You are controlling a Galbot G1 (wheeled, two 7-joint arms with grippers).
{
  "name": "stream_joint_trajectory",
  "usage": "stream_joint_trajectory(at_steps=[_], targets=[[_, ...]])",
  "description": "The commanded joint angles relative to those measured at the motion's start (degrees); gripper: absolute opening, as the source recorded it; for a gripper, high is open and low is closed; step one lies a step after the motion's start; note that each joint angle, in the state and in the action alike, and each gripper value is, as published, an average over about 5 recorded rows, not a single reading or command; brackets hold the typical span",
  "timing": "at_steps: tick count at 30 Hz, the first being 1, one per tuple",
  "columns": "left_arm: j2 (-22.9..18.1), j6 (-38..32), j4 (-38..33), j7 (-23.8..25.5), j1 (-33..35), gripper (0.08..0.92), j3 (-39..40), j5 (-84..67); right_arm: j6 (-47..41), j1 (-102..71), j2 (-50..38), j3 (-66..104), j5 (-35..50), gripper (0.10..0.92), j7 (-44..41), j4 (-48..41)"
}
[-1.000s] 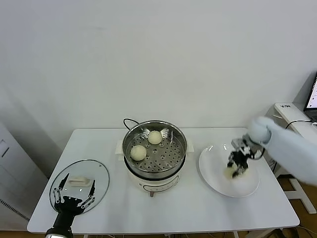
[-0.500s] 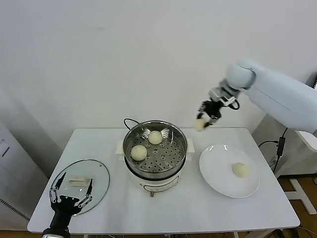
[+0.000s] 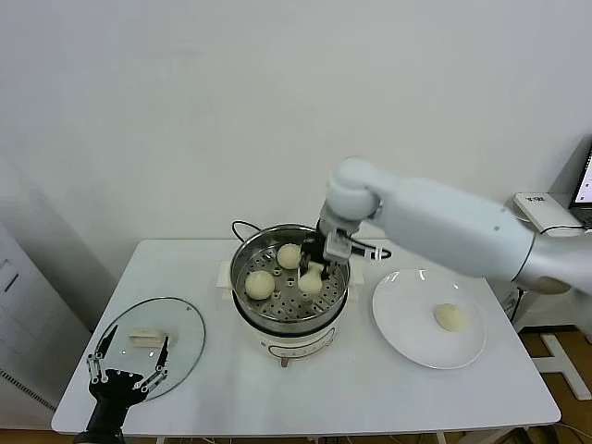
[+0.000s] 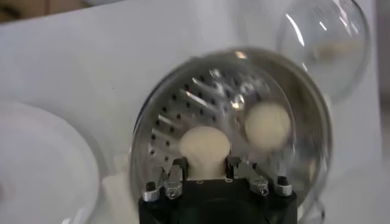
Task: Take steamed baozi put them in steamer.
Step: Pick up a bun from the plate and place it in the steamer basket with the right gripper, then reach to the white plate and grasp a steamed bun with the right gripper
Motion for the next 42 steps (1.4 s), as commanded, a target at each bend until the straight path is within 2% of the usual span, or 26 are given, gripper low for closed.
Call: stream_joint_trajectory(at_steps=[1,4,7,14,18,23,30,32,36,42], targets=[[-2.3,-0.2,-0.1,0.0,0.1,0.823,0.0,-0.2,12.0,-9.7,3.0,4.4,-12.2,0.404,0.4,2.0],[-2.3,-0.1,0.0,0.0,0.0,0.823,0.1,-0.1,12.2,-9.8,2.9,4.7,-12.8,0.411,0.3,2.0],[-2.4,-0.1,0.0,0.0,0.0,0.823,0.2,0.0,12.2,-10.2,2.9,5.3,-13.8,0.451,0.2,1.8],[-2.2,-0.4,0.1,0.0,0.3,0.823,-0.1,-0.1,12.0,-9.5,3.0,6.6,-13.3,0.650,0.1,0.8],[-2.2,-0.4,0.1,0.0,0.3,0.823,-0.1,0.0,11.0,-7.4,2.9,8.4,-10.3,0.760,-0.2,-1.0],[-2.1,-0.4,0.1,0.0,0.2,0.823,0.0,0.0,2.7,1.2,0.7,10.6,1.9,0.819,0.4,-8.4],[-1.8,-0.5,0.6,0.0,0.0,0.823,0.2,0.0,-23.8,15.3,-8.3,-1.9,28.8,0.823,1.7,-25.1],[-1.8,-0.4,0.6,0.0,-0.3,0.823,0.3,0.1,-27.6,16.9,-9.9,-5.2,32.0,0.823,-0.4,-30.6],[-1.7,-0.1,0.7,0.0,-1.0,0.823,0.9,0.5,-29.0,13.5,-13.9,-4.0,27.0,0.823,-3.6,-36.5],[-1.5,0.5,1.1,-0.1,-1.7,0.823,1.5,1.3,-28.7,-4.1,-23.0,7.2,14.0,0.823,-3.8,-30.2]])
